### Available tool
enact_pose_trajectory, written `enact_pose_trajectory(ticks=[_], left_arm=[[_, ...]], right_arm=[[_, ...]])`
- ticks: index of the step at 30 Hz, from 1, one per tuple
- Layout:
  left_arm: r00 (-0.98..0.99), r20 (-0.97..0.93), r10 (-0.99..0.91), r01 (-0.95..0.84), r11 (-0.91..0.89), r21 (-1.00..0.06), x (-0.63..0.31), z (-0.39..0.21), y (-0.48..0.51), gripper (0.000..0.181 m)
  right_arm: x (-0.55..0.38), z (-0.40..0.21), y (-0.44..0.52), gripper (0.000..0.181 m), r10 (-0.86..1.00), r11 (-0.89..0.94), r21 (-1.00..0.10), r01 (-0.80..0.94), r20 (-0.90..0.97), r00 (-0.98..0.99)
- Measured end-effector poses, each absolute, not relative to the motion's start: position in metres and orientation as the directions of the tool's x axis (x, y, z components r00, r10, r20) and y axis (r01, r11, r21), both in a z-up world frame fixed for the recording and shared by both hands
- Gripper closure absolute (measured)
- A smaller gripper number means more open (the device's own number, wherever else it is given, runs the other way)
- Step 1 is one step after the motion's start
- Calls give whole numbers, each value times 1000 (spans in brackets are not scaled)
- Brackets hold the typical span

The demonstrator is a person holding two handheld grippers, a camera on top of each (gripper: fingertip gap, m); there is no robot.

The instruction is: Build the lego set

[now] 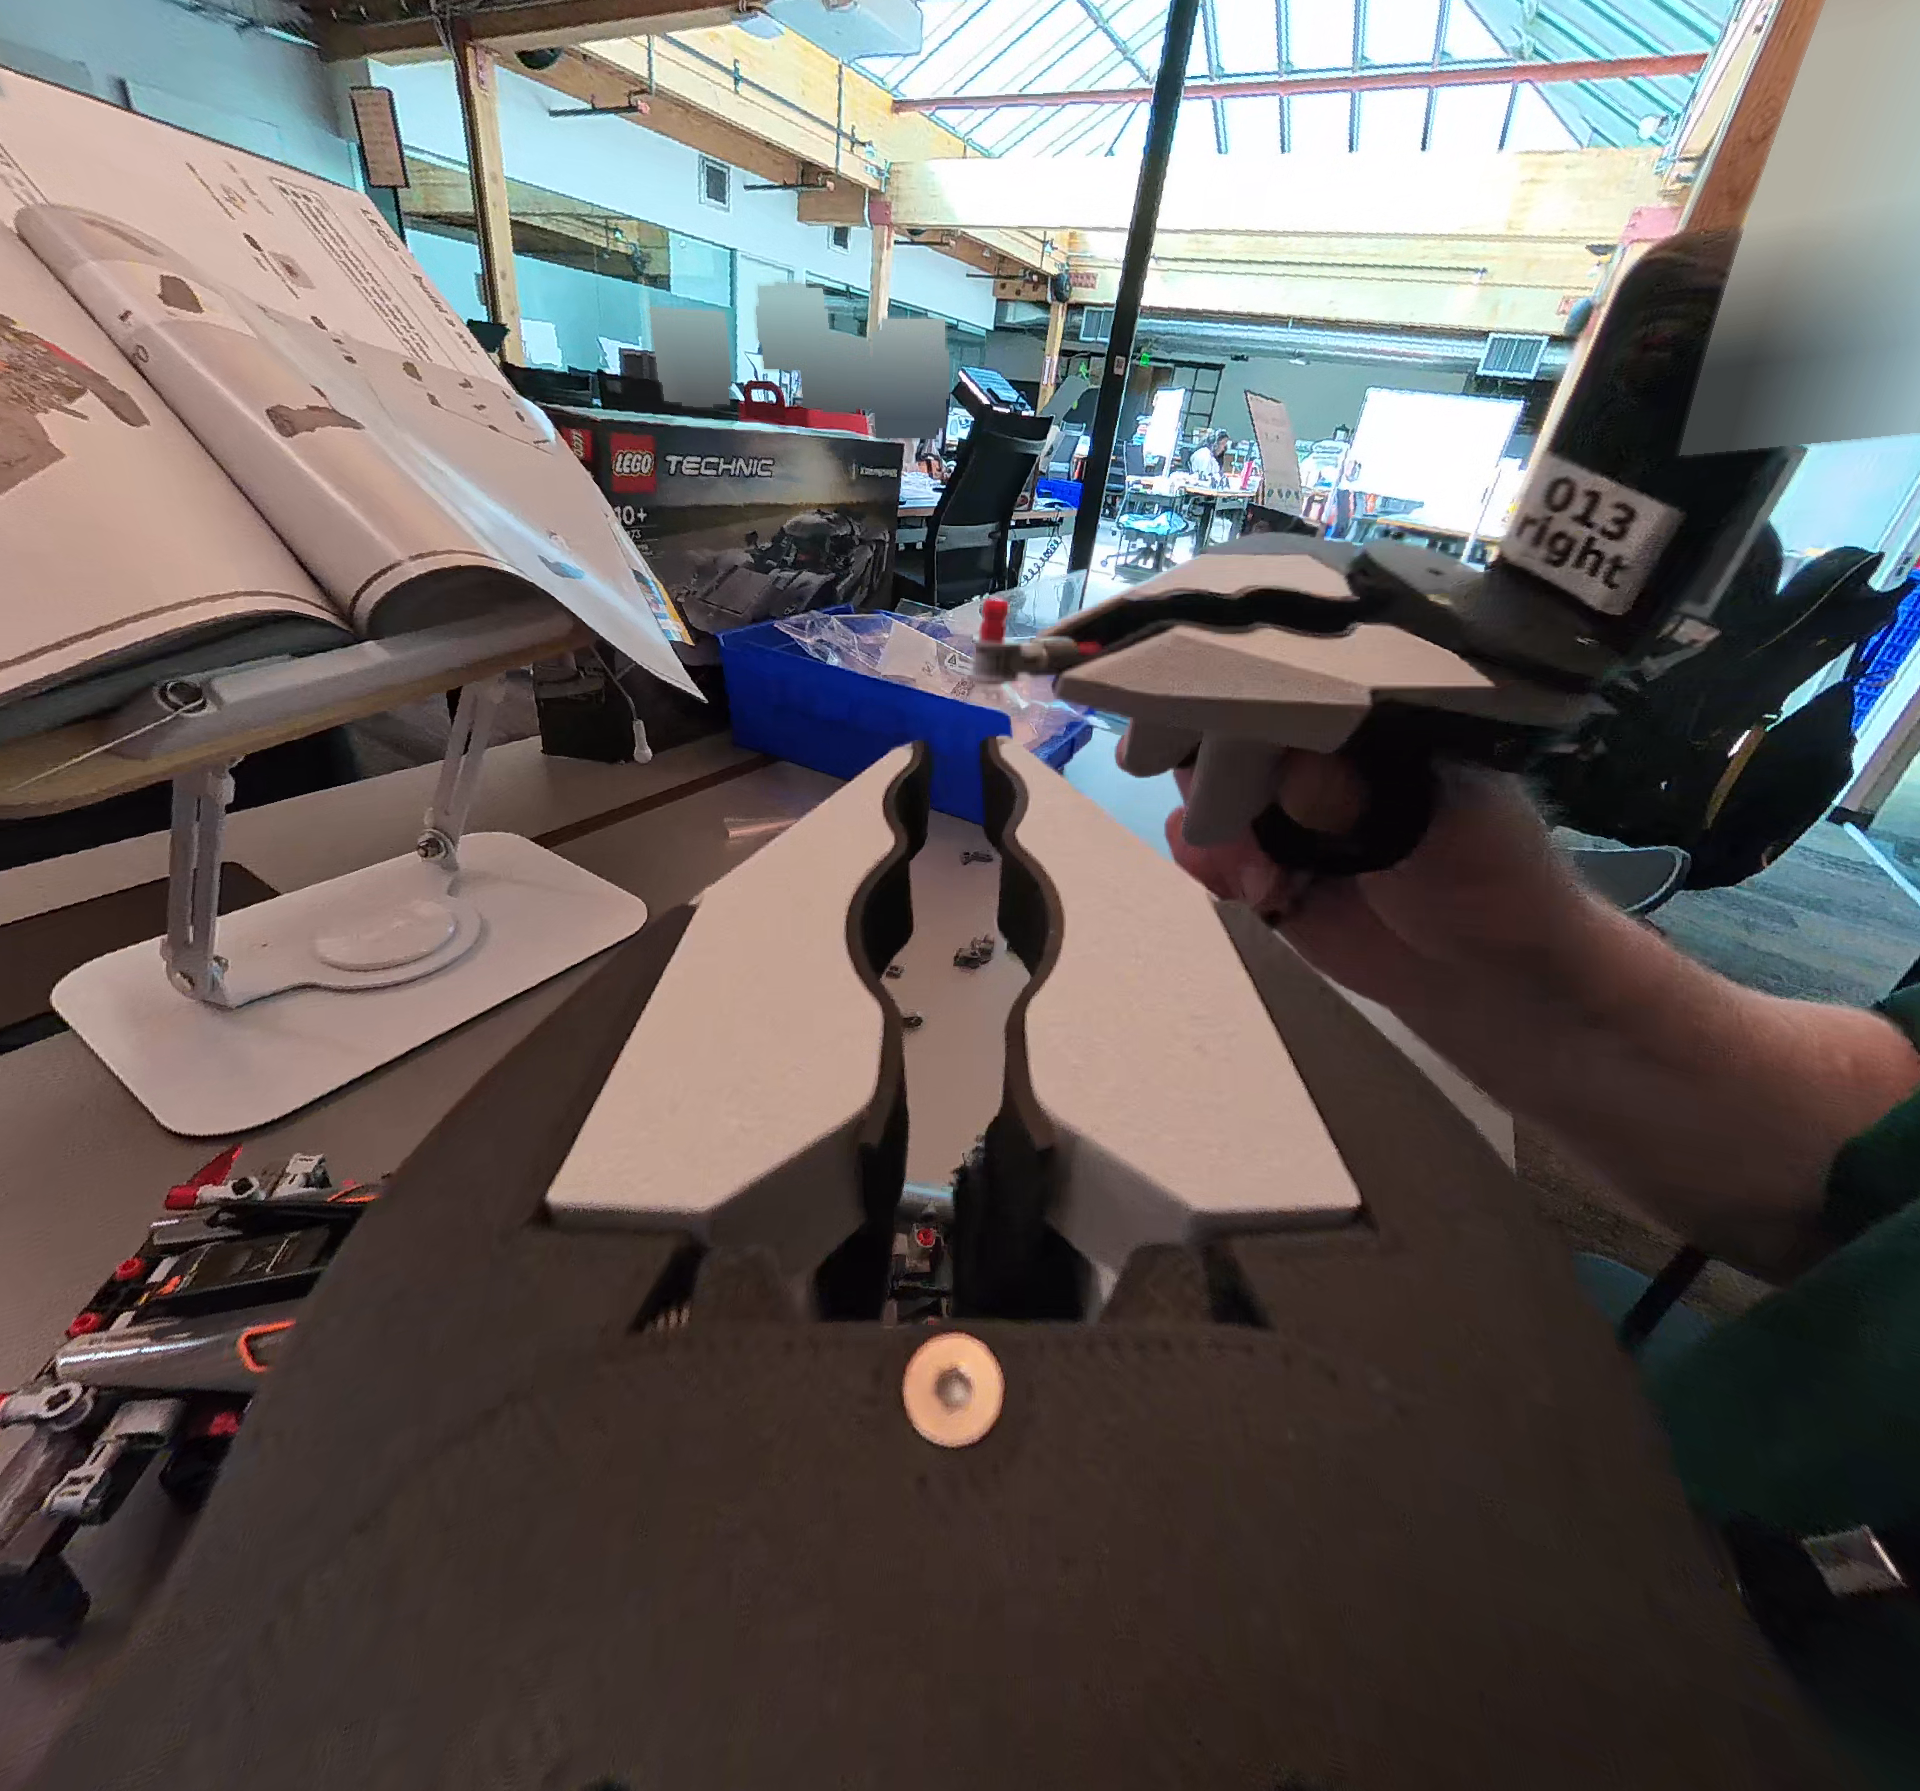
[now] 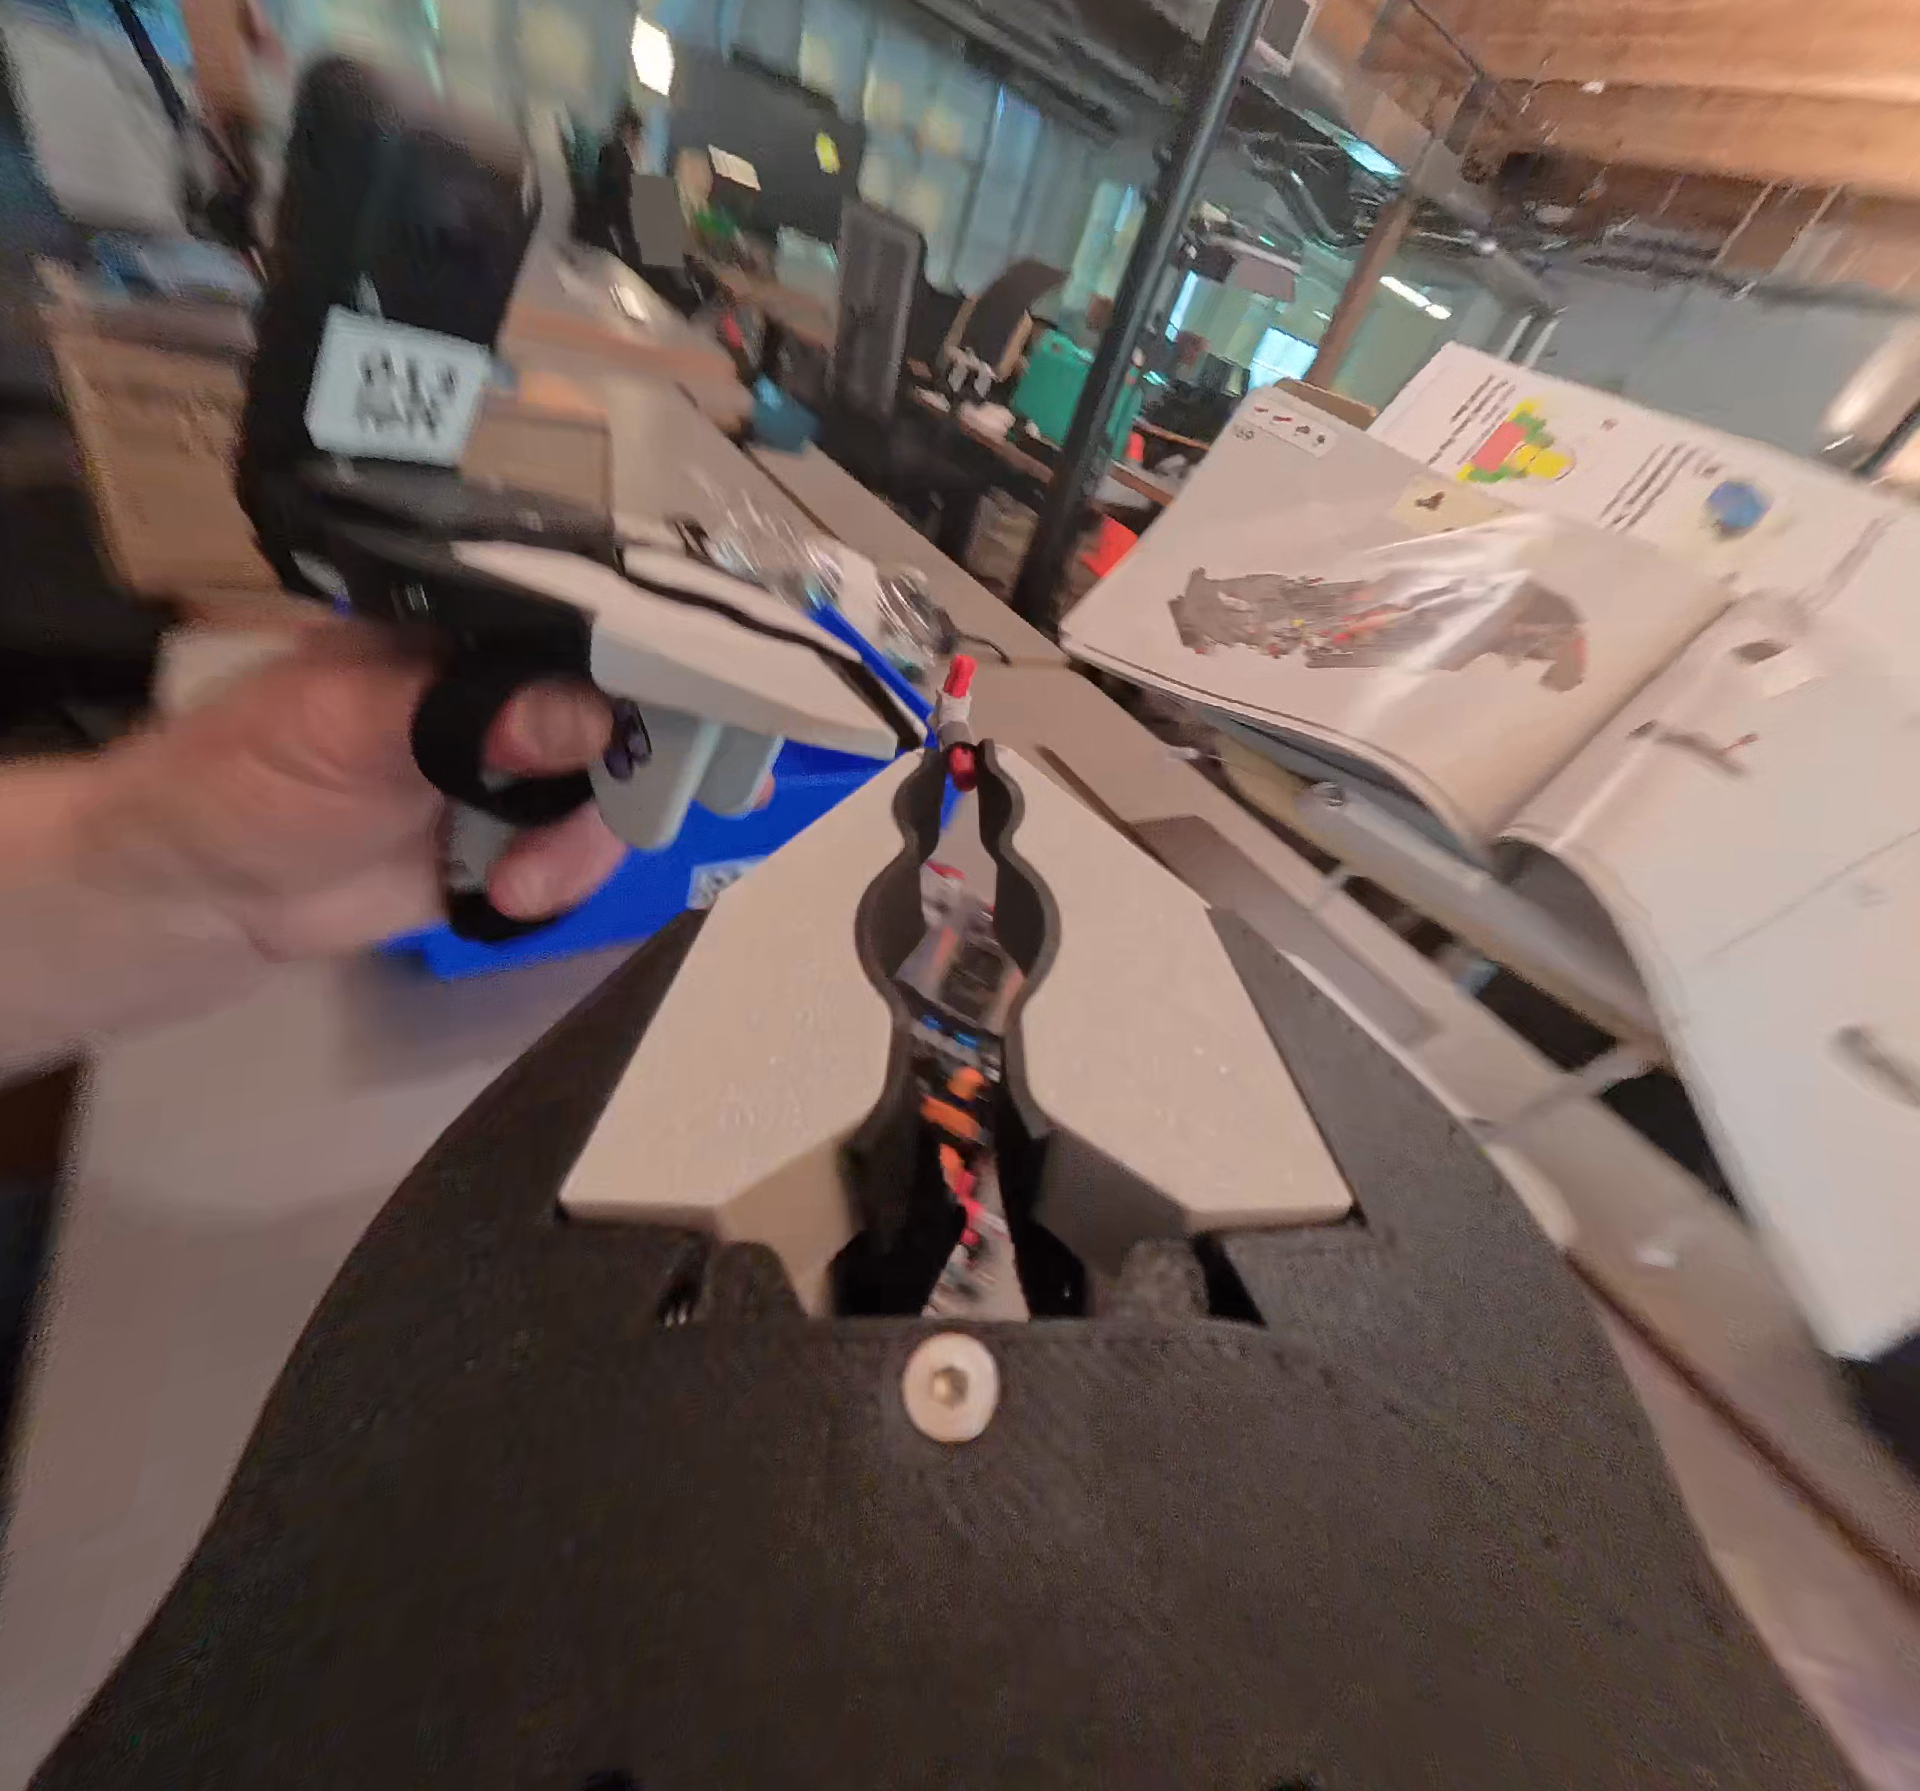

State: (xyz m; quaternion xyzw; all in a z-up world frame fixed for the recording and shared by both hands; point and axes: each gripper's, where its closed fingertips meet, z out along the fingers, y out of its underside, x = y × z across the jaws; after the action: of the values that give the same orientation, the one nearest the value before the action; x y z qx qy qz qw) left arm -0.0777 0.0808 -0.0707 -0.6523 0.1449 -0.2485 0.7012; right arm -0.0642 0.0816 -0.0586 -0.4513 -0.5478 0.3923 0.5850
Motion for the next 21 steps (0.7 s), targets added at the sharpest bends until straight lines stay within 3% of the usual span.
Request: enact_pose_trajectory(ticks=[5,21], left_arm=[[834,125,-537,169,33,-985,-77,-65,85,174],[714,252,-653,350,22,-937,-68,-50,91,174]], right_arm=[[-63,-49,97,177,999,13,-996,-91,9,42],[-68,-51,88,177,992,-106,-988,-110,-98,-75]])
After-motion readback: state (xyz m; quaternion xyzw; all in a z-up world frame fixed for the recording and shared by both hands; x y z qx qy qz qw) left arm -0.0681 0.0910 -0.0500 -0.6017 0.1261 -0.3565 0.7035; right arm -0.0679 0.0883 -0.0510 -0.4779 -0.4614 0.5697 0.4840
